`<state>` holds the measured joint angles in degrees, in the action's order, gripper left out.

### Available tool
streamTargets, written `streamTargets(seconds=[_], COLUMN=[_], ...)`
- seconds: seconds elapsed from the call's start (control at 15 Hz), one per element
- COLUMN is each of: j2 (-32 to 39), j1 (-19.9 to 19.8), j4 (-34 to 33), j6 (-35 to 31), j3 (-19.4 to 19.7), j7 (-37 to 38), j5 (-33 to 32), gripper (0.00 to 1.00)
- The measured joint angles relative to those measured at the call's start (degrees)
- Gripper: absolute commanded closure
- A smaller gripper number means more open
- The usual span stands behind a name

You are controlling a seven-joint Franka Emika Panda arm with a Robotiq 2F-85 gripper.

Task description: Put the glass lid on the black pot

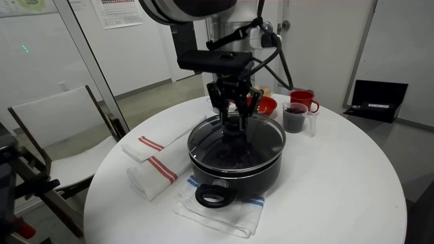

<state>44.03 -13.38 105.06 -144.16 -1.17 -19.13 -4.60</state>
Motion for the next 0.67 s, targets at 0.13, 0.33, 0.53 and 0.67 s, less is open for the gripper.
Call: streamTargets(seconds=[0.13, 0.33, 0.53, 0.67], j2=[0.24, 0.71, 1.2, 1.45], j1=[-0.08, -0.09, -0.09, -0.09], j4=[-0.33, -0.95, -1.39, -1.67], j6=[0.28, 0.51, 0.62, 0.79], j3=[0.0, 0.0, -0.02, -0.09], j7=[0.0, 0.0, 0.0, 0.0], j5=[0.08, 0.09, 0.09, 0.09], gripper=[0.75, 0.75, 0.75, 0.75])
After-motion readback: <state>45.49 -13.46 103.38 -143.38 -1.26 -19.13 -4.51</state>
